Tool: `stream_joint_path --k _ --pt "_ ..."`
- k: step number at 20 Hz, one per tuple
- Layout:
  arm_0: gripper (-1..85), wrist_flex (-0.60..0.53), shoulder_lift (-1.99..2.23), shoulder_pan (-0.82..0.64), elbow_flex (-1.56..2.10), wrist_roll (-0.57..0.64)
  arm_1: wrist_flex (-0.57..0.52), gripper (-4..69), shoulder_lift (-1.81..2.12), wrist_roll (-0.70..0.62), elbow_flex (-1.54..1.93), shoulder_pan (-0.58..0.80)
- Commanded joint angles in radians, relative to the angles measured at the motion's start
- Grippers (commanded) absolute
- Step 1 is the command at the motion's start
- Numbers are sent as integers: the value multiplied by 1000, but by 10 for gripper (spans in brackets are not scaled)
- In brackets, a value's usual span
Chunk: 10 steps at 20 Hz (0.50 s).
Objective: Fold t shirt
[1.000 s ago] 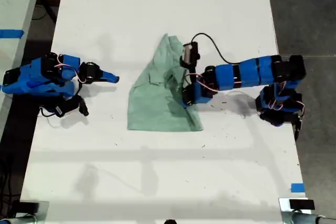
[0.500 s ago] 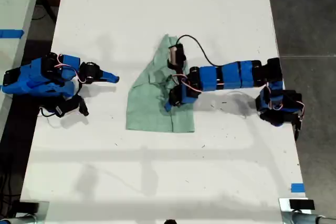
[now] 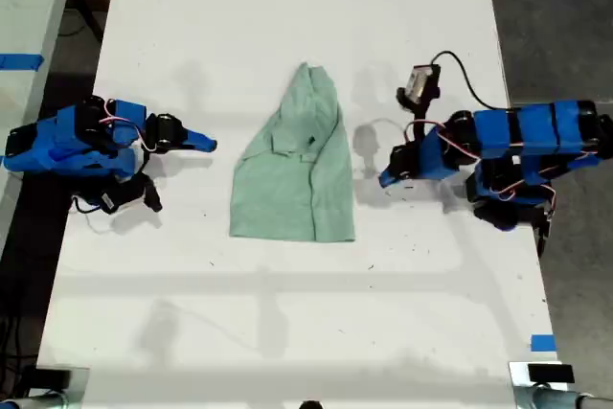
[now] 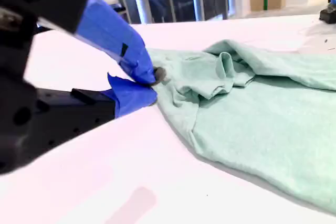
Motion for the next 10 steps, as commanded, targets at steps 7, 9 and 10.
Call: stream_joint_path --k 7,9,10 --pt "0 58 6 14 5 -164 95 -6 982 -43 690 32" --pt "0 61 6 21 8 -187 117 -6 983 -31 693 40" --pt "0 60 6 28 12 -195 121 -6 983 -26 693 38"
